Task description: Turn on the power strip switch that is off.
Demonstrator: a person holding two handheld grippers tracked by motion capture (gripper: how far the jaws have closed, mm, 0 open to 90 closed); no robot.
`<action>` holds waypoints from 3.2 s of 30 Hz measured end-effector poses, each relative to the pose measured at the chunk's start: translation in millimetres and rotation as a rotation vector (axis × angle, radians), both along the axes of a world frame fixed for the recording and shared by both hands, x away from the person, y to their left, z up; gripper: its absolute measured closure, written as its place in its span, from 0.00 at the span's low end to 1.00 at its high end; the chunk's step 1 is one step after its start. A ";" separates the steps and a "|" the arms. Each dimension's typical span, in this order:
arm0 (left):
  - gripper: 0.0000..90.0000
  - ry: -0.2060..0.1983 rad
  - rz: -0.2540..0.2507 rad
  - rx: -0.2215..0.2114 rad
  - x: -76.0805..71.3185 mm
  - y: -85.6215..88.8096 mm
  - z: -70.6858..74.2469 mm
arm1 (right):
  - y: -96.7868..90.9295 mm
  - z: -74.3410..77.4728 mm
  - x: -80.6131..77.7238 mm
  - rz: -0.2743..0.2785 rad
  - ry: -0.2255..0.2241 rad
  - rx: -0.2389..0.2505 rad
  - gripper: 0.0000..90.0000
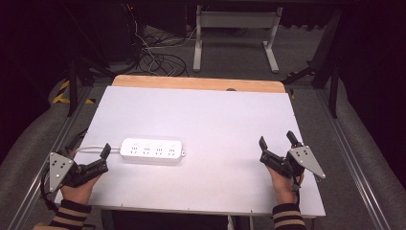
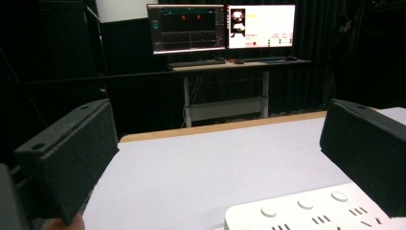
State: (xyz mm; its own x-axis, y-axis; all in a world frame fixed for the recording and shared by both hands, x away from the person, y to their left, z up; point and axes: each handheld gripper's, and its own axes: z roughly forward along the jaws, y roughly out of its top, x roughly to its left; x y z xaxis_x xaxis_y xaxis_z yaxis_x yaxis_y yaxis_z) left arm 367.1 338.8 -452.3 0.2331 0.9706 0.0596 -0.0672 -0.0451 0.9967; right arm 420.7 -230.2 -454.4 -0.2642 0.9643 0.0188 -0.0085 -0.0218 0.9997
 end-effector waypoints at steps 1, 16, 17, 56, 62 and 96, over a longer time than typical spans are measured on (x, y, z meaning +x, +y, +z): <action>0.00 0.001 -0.001 0.000 -0.1 -0.5 0.1 | -0.2 0.1 -0.2 -0.001 0.001 -0.001 0.06; 0.00 -0.001 0.000 0.001 -0.6 1.6 1.2 | 0.2 0.6 -2.4 0.001 -0.006 -0.007 0.06; 0.01 0.003 0.003 0.004 -0.5 1.5 1.4 | 0.2 0.7 -2.4 0.001 -0.007 -0.006 0.06; 1.00 0.241 -0.116 0.057 6.7 12.2 27.6 | 2.0 0.4 -1.0 0.014 0.002 -0.025 0.08; 1.00 0.297 -0.152 0.123 15.6 2.7 33.1 | 1.1 0.3 -1.0 0.014 0.006 -0.027 0.08; 1.00 0.912 -0.181 0.379 109.4 -76.7 25.4 | 5.4 2.0 -1.4 0.046 0.010 -0.041 0.09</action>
State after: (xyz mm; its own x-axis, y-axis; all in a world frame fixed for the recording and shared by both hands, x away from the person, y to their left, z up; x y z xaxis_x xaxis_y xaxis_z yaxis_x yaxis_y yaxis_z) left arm 476.5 262.2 -426.9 0.4862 0.8700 0.0819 0.6780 -0.4347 0.5928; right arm 419.3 -224.8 -452.4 -0.3082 0.9511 -0.0175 0.0019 0.0190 0.9998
